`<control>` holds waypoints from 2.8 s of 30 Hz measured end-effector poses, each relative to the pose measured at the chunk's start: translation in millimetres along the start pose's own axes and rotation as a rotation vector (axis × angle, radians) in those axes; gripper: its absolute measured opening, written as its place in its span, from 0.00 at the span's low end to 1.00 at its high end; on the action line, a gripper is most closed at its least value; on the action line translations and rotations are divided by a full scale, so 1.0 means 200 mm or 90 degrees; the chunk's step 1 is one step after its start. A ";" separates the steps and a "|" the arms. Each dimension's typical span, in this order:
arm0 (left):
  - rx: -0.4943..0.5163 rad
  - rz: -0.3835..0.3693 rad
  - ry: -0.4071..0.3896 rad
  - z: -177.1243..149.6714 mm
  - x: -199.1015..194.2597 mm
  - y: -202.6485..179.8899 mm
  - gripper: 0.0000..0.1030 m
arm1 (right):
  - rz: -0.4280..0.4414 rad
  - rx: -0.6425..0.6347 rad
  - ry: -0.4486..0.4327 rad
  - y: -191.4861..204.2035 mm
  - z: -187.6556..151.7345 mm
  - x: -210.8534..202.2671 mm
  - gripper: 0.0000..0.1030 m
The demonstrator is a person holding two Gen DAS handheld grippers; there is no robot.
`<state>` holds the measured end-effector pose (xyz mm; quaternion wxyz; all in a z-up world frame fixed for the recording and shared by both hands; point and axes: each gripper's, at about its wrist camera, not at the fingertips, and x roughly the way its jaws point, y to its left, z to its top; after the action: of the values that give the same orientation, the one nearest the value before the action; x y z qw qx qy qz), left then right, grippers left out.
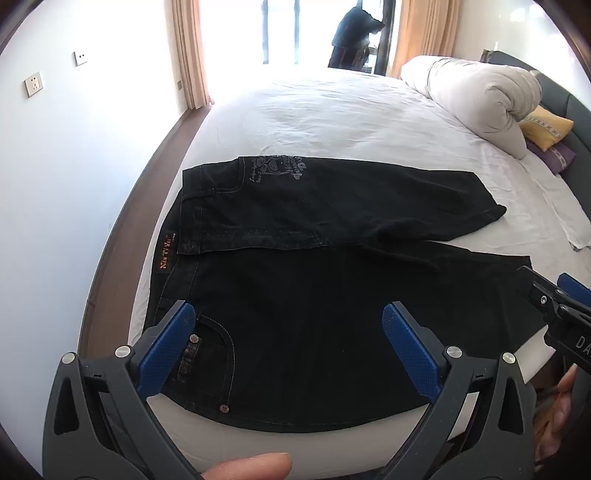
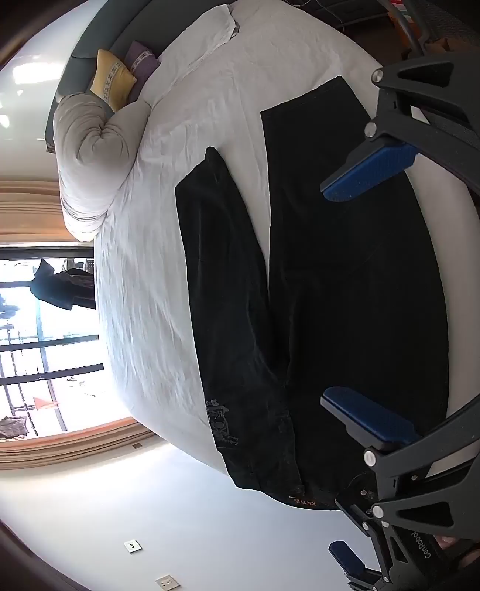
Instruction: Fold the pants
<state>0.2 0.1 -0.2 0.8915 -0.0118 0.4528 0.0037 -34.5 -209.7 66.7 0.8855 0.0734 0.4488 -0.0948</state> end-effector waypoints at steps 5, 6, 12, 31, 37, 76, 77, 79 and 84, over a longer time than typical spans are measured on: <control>0.001 0.001 -0.001 0.00 0.00 0.00 1.00 | 0.002 0.001 0.003 0.01 0.01 0.00 1.00; 0.001 0.001 -0.001 0.00 0.00 0.00 1.00 | 0.002 0.001 0.004 0.01 0.01 0.00 1.00; 0.000 0.001 -0.003 0.00 0.00 0.00 1.00 | 0.002 0.004 0.006 -0.03 0.02 0.00 1.00; -0.002 0.001 0.001 -0.03 0.02 0.01 1.00 | 0.000 -0.002 0.012 0.00 -0.03 0.01 1.00; -0.003 0.001 0.001 -0.03 0.02 0.01 1.00 | 0.000 -0.004 0.015 0.00 -0.04 0.02 1.00; -0.004 0.000 0.003 -0.04 0.03 0.01 1.00 | 0.000 -0.005 0.027 0.03 -0.09 0.05 1.00; -0.004 0.000 0.004 -0.05 0.03 0.01 1.00 | 0.000 -0.005 0.027 0.03 -0.08 0.05 1.00; -0.003 0.000 0.004 -0.05 0.04 0.01 1.00 | 0.000 -0.006 0.028 0.03 -0.07 0.05 1.00; -0.003 0.000 0.005 -0.07 0.05 0.01 1.00 | 0.001 -0.006 0.030 0.03 -0.08 0.05 1.00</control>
<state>-5.1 2.5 -16.4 0.8898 -0.0139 0.4560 0.0051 -39.2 -200.8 48.7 0.8751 0.0721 0.4700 -0.0904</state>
